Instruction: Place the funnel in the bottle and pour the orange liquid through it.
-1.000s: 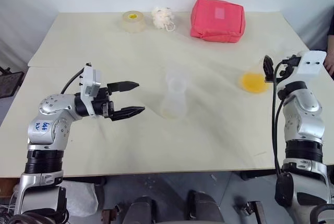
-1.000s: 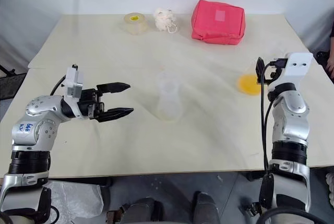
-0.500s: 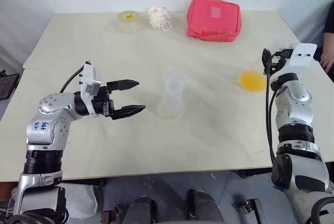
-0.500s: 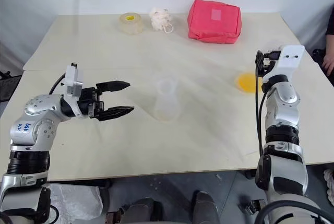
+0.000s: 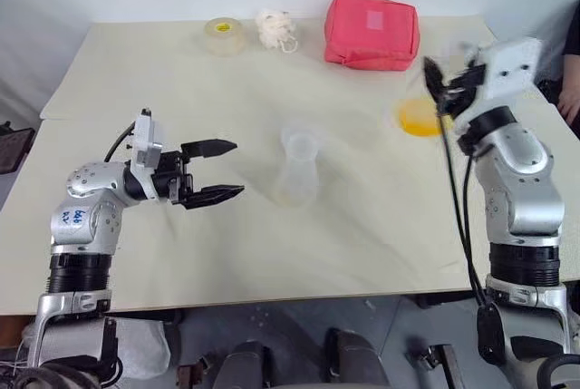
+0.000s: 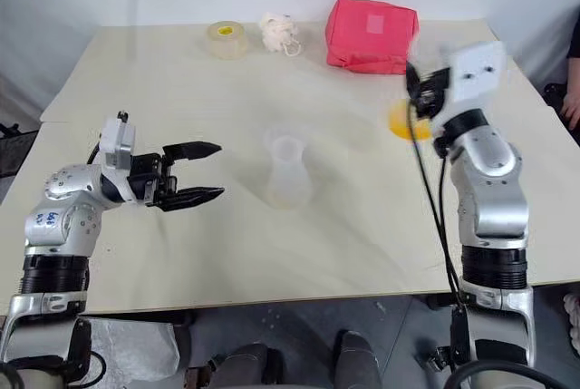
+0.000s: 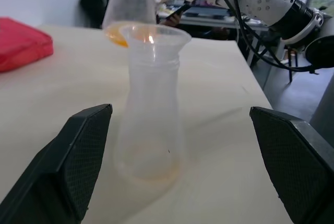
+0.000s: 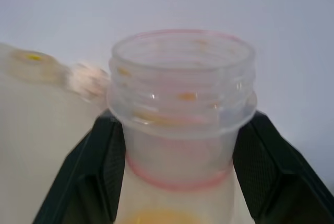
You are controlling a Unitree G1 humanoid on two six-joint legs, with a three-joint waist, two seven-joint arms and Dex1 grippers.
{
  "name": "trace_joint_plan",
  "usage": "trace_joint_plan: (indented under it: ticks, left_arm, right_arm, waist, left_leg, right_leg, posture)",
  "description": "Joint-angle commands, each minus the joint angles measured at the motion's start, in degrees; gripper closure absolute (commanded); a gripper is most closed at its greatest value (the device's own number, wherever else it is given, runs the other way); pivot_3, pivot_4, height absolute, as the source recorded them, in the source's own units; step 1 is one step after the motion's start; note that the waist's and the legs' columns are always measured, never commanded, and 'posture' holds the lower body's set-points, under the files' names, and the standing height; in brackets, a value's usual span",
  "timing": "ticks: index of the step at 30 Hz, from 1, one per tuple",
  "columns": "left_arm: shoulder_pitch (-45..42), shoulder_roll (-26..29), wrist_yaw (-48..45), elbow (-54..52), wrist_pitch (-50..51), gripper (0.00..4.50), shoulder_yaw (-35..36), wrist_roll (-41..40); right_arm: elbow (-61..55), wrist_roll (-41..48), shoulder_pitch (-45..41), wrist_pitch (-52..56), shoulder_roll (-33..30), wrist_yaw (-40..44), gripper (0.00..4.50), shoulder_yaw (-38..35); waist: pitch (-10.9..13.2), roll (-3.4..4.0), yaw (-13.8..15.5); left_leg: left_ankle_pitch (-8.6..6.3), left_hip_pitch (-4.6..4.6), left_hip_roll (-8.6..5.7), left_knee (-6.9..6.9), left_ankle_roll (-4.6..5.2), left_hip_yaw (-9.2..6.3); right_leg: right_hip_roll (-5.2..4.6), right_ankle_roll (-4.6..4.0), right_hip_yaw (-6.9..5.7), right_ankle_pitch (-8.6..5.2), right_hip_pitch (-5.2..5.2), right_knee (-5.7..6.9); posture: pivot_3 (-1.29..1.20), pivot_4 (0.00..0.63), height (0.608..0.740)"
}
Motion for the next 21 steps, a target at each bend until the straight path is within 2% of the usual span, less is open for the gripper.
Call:
trace_joint_plan:
  ticks: [1,5,11,21]
  left_arm:
    - [-3.1,-1.9,-1.7,4.2,-4.2,0.00,0.9,-0.2]
    - [-4.8,-3.4,-3.6,7.3,-5.5,0.00,1.1,-0.7]
    - [-5.0,-4.2,-4.1,8.4,-5.8,0.00,0.5,-0.1]
    - [-5.4,-4.5,-4.8,8.0,-5.2,0.00,1.0,-0.9]
  right_arm:
    - [-7.0,-7.3,-1.3,0.6,-1.7,-0.2,2.06,5.1]
    - [-8.5,-15.7,-2.5,-2.2,-4.0,1.5,2.06,11.3]
    - [-5.0,-28.4,-4.1,-13.6,-9.3,4.7,2.06,18.8]
    - [1.3,-38.2,-6.8,-27.5,-10.0,5.3,2.06,21.0]
  waist:
    - [0.0,-0.01,0.0]
    - [0.0,-0.02,-0.2]
    - [0.0,-0.03,-0.2]
    - [0.0,-0.05,-0.2]
  left_leg:
    - [0.00,-0.05,-0.04,0.01,0.00,0.00]
    - [0.00,-0.08,-0.24,-0.02,0.00,0.02]
    - [0.00,-0.08,-0.24,-0.03,0.00,0.09]
    - [0.00,-0.08,-0.03,-0.01,0.00,0.10]
  right_leg:
    - [0.00,0.00,-0.02,0.00,-0.03,0.00]
    - [-0.01,0.00,-0.03,0.00,-0.08,0.01]
    - [-0.01,0.00,-0.02,0.00,-0.12,0.00]
    - [-0.02,0.00,-0.03,0.00,-0.12,0.01]
  posture:
    - [0.00,0.150,0.740]
    - [0.00,0.150,0.740]
    - [0.00,0.150,0.740]
    - [0.00,0.150,0.740]
